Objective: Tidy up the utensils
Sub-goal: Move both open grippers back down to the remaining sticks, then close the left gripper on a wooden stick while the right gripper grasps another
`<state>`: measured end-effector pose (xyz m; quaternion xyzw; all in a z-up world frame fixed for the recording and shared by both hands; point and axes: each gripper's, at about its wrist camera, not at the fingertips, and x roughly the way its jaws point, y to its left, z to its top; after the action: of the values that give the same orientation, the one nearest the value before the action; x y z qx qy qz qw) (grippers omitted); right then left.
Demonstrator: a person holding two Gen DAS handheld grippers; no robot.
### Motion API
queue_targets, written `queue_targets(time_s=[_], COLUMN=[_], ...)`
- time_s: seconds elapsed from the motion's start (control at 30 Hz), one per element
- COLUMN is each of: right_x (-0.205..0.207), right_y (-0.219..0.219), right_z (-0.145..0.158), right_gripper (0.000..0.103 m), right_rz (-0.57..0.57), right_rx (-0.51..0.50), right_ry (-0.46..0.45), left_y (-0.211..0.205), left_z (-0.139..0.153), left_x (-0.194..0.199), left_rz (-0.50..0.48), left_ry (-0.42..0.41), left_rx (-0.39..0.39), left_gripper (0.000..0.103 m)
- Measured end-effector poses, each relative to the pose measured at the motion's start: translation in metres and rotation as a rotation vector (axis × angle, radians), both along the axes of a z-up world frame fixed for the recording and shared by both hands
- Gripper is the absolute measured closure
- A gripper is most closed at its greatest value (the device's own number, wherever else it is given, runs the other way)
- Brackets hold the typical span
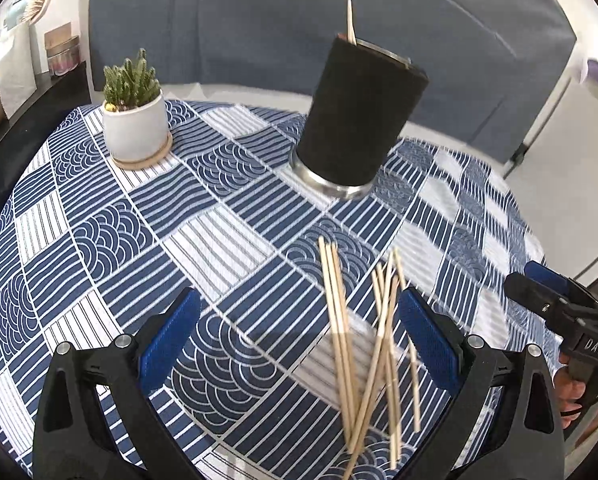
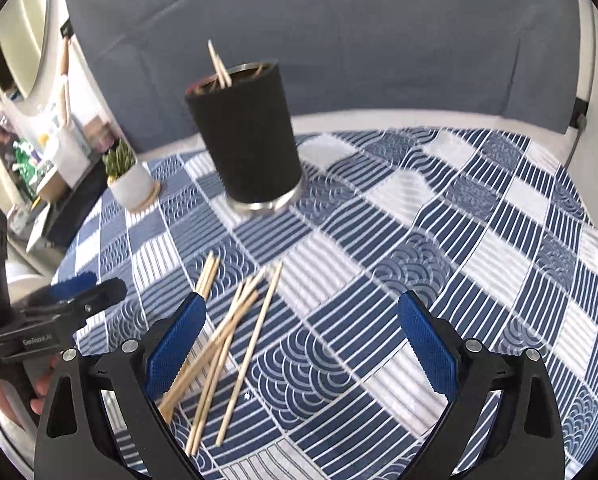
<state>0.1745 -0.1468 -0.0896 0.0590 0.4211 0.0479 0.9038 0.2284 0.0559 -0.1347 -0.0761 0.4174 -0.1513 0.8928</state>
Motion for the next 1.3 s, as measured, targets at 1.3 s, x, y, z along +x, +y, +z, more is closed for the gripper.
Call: queue_targets(time_s=[1.3], right_x=[0.052], right_y=[0.025], right_z=[-0.080], right_gripper=[0.008], right_rz=[-0.015], right_rx=[-0.111], right_ry=[0.502], left_y=[-0.034], left_z=[-0.052], left_x=[0.066], left_rz=[-0.003], left_ry=[0.410], left_rx=[0.291], left_gripper=[0.004])
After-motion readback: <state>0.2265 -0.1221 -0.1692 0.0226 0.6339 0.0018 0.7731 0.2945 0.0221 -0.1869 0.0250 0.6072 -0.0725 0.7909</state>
